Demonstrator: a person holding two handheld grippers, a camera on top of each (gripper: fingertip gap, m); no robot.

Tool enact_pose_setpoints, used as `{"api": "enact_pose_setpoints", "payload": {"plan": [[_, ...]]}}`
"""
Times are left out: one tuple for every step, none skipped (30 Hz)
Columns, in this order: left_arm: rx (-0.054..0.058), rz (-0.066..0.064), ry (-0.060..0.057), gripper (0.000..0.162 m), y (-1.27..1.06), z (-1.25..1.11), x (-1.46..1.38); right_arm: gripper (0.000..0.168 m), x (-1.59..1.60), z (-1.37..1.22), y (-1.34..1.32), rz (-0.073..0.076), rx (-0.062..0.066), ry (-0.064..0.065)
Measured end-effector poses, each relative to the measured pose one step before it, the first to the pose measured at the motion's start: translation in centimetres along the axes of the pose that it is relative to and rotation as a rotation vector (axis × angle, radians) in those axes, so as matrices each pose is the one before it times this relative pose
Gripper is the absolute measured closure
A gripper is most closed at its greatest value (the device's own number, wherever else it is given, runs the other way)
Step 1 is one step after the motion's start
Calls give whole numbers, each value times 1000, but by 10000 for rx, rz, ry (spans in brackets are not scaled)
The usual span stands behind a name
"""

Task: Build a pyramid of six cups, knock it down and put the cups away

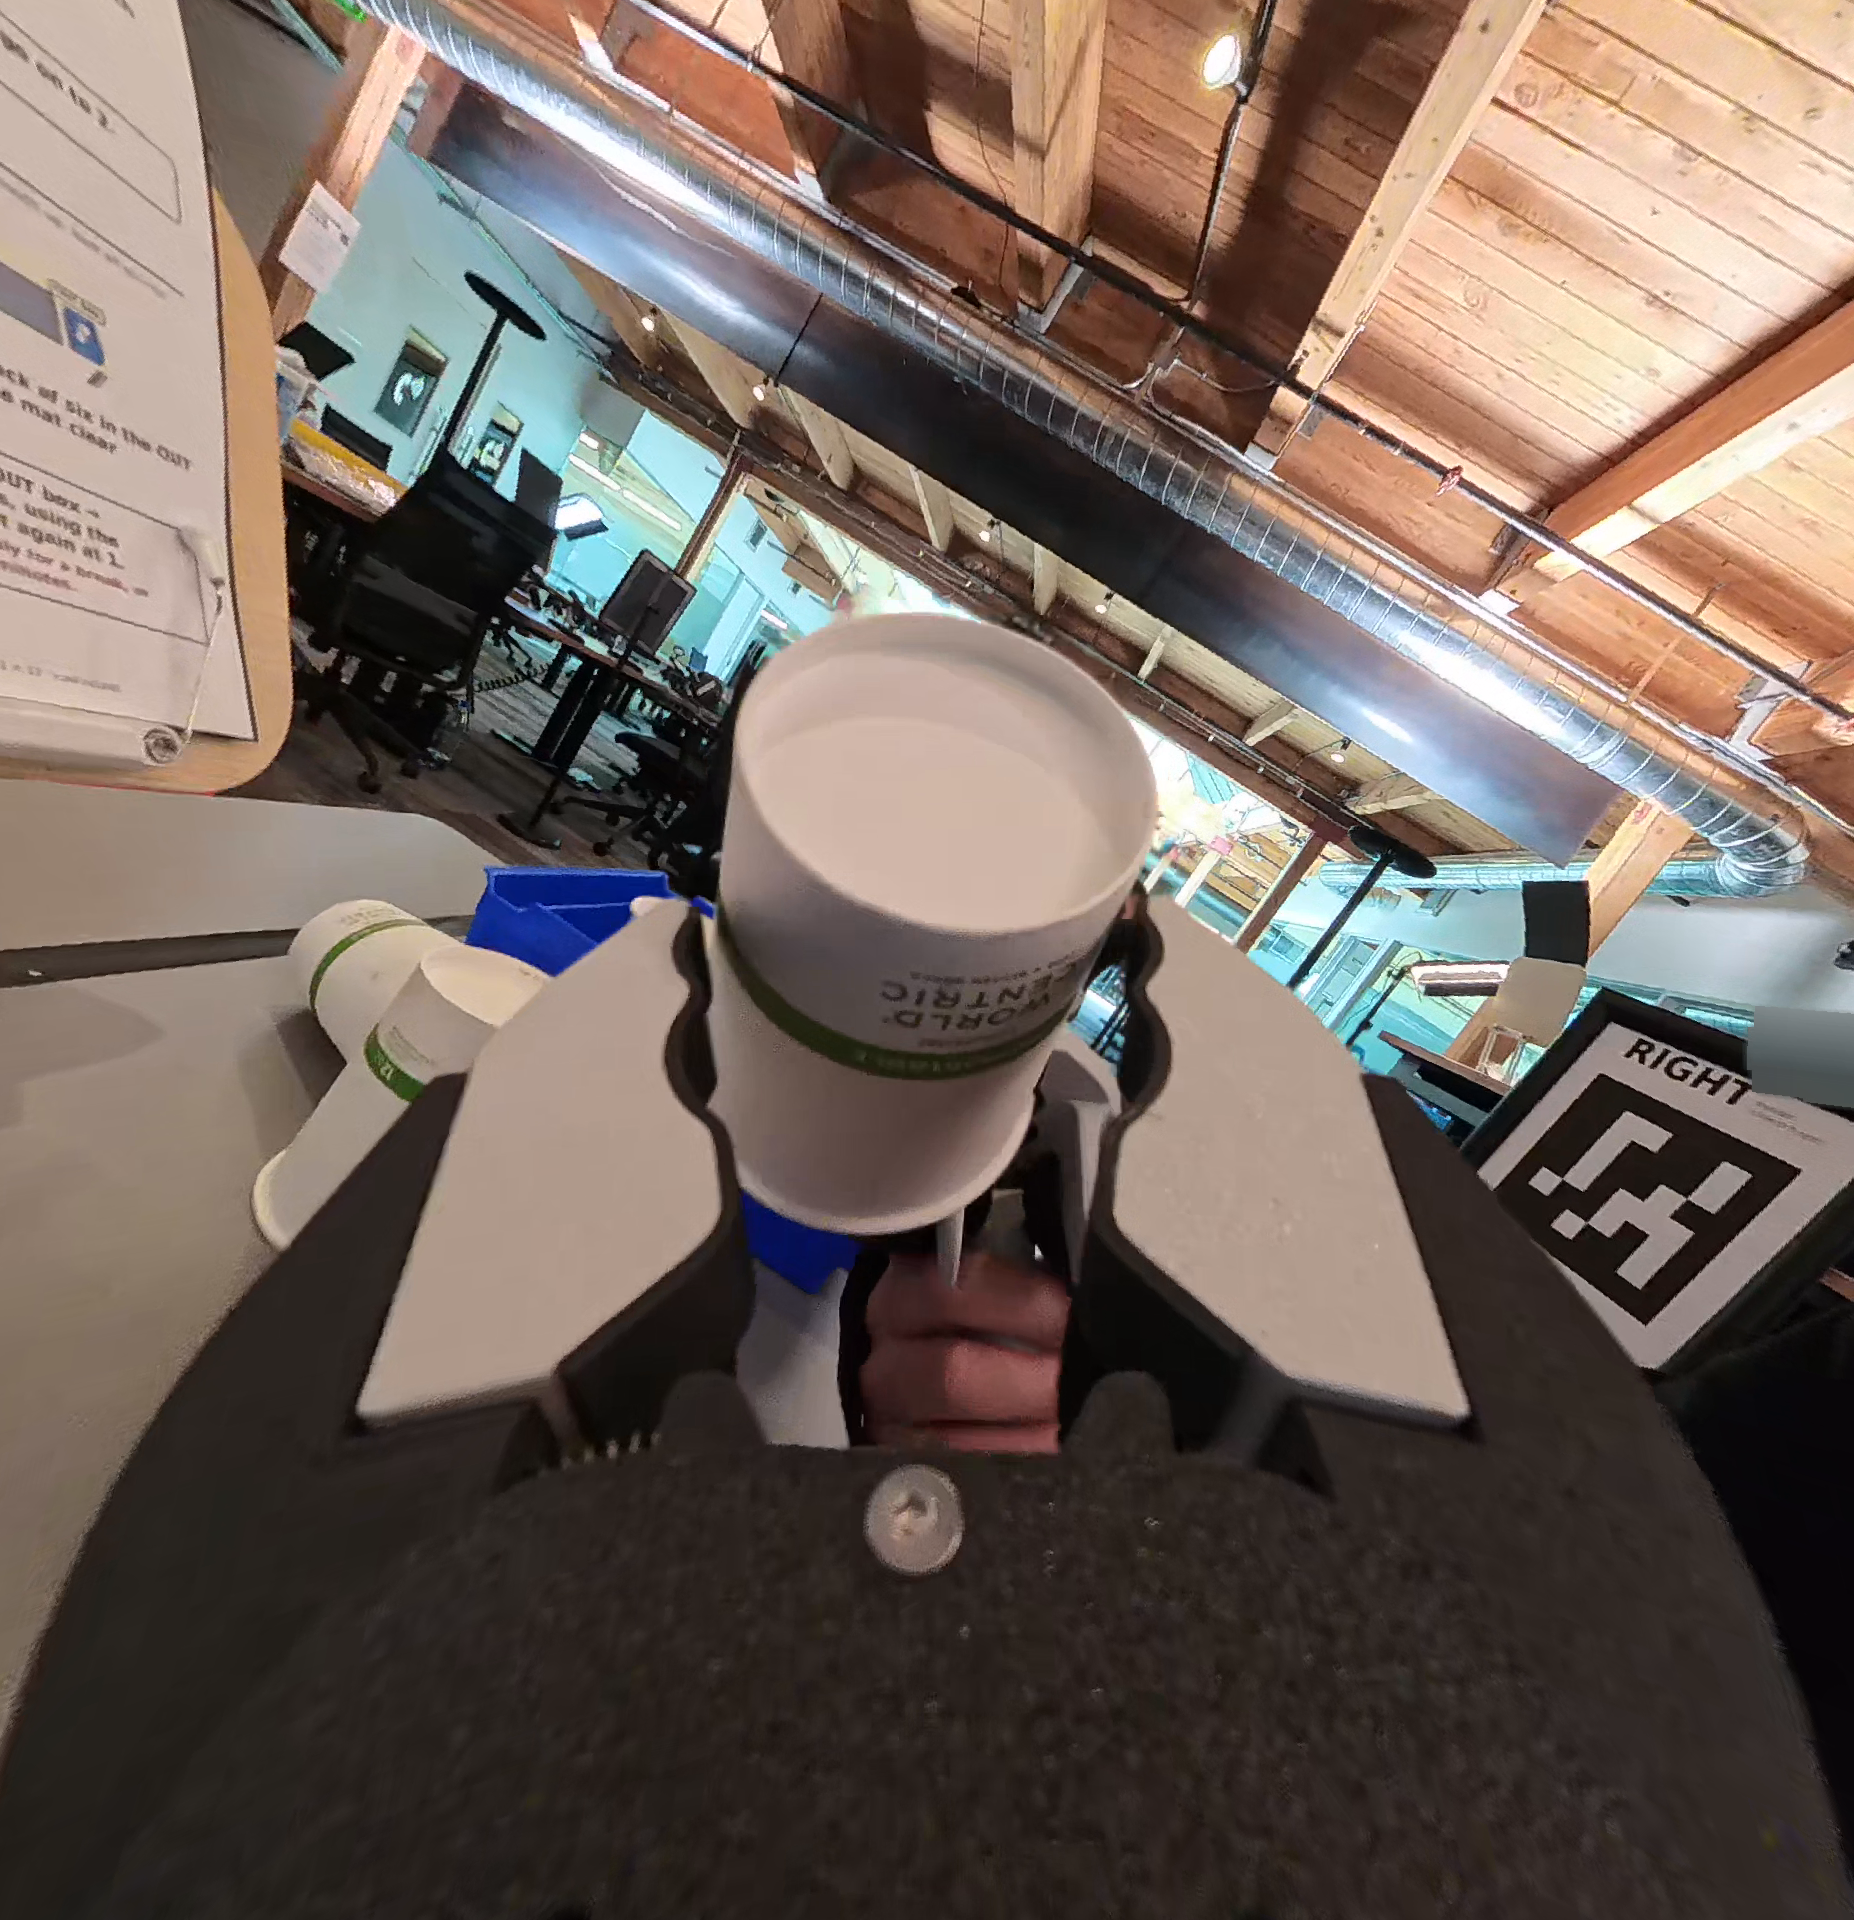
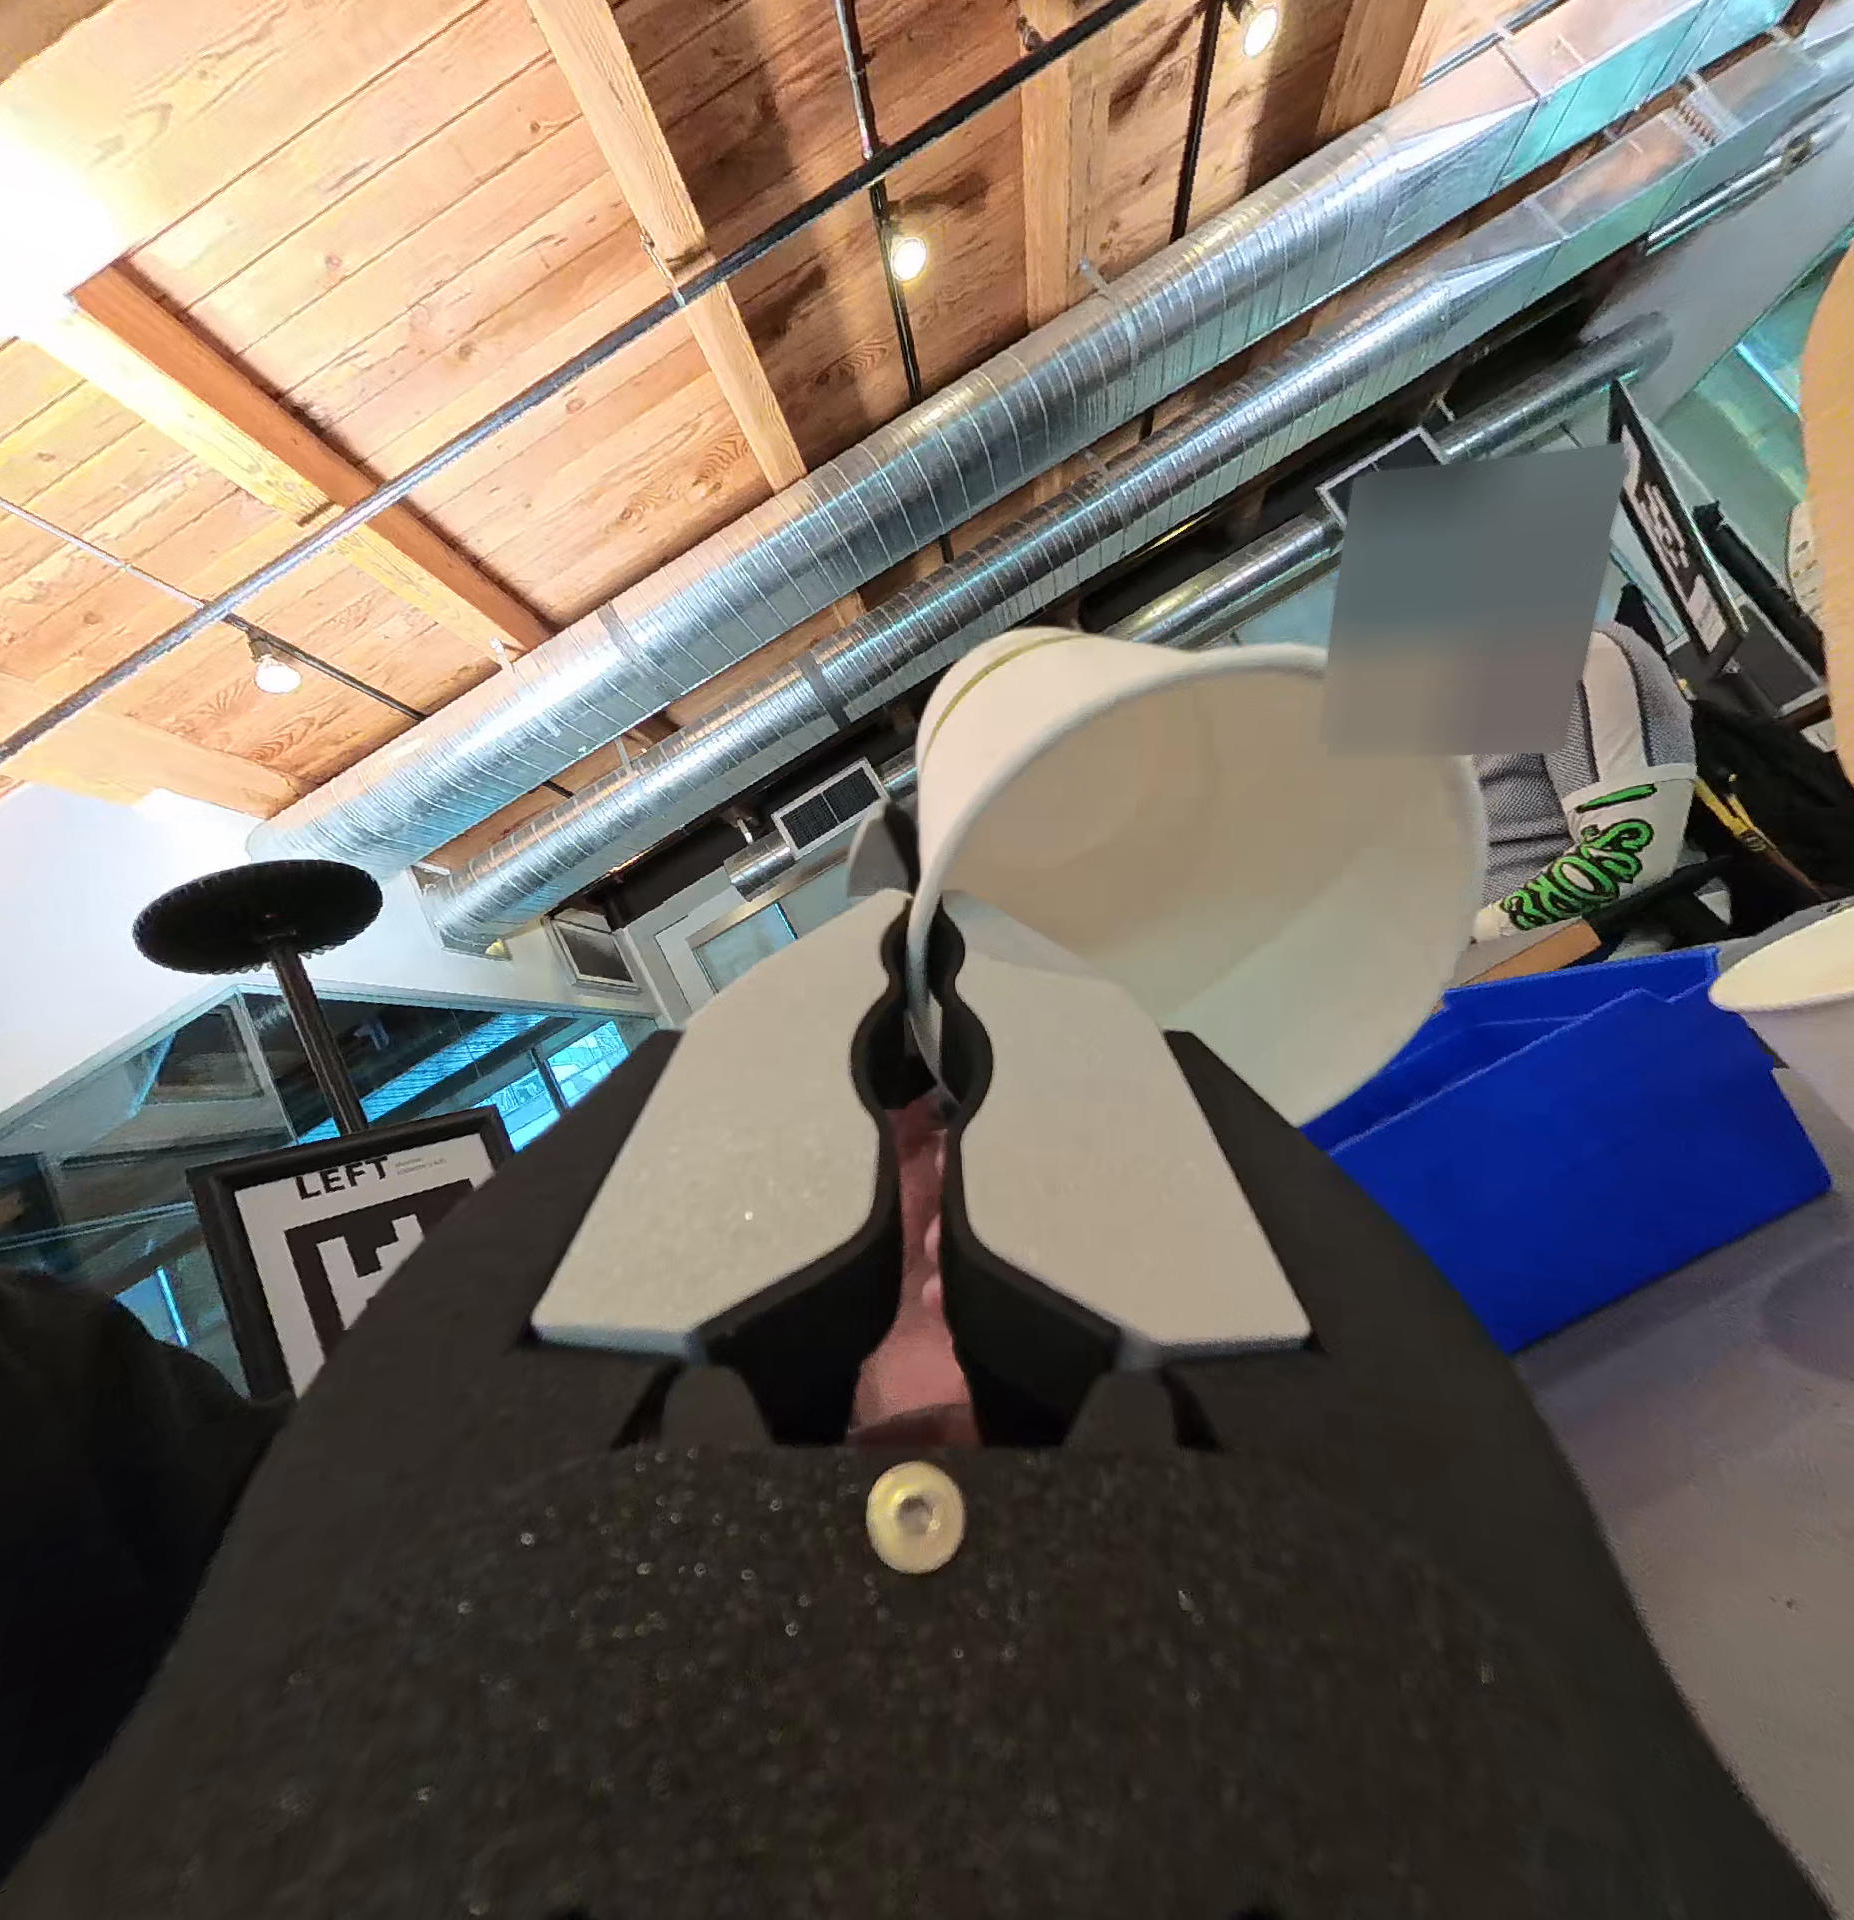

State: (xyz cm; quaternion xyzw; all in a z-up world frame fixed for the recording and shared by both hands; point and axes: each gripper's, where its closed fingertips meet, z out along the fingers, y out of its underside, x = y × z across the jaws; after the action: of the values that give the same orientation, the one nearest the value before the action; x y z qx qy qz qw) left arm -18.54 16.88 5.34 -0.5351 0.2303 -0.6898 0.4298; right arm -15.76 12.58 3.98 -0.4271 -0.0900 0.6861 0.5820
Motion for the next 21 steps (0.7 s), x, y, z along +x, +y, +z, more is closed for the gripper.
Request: {"api": "enact_pose_setpoints", "payload": {"plan": [[-87,36,-218,75,-25,-238,-109,168,83,-170,-312,-19,-98,131],[-76,145,-415,69,33,-439,-339,168,7,-261,-662,-273,-125,260],[-144,260,-632,70,268,-575,-683,168,-90,-381,-1124,-510,-117,349],[-191,319,-571,68,591,-583,-568,168,-134,-476,-1678,-647,-116,418],[-306,162,-621,69,1079,-571,-587,168,-128,-599,-2102,-844,-209,465],[-460,18,-684,70,1657,-479,-650,168,61,-743,-2410,-1009,-282,528],[-505,18,-350,70,2046,-417,-81,168,503,-892,-2518,-1079,-363,668],[-476,47,-234,71,2194,-377,215,168,1147,-945,-2253,-1171,-644,853],[-531,155,-441,74,2344,-357,-35,168,1804,-964,-1543,-1336,-1115,962],[-407,250,-510,77,2165,-302,-92,168,2312,-1011,-832,-1313,-1362,953],[-264,168,-391,79,1819,-196,89,168,2714,-969,-396,-1079,-1262,1000],[-317,61,-202,80,1642,-54,310,168,2781,-647,161,-801,-1270,923],[-333,-35,-83,83,1401,51,380,168,2027,-110,719,-587,-1405,353],[-254,-126,126,82,1051,165,526,168,1346,271,1053,-468,-1514,-90],[-229,-171,278,81,727,270,623,168,1252,509,1130,-447,-1388,-57],[-221,-76,296,80,427,286,571,168,1053,721,1162,-476,-1255,-87],[-167,100,224,80,155,259,431,167,770,879,992,-378,-1037,-192],[-157,261,44,80,67,159,135,168,175,995,808,-228,-780,-492],[-94,311,-163,80,7,-2,-147,168,-271,1049,883,-92,-776,-726],[32,260,-206,80,-113,-146,-186,168,-139,1110,929,-72,-808,-515],[73,158,-93,80,-156,-189,-53,168,-66,1170,929,-244,-795,-341]]}}
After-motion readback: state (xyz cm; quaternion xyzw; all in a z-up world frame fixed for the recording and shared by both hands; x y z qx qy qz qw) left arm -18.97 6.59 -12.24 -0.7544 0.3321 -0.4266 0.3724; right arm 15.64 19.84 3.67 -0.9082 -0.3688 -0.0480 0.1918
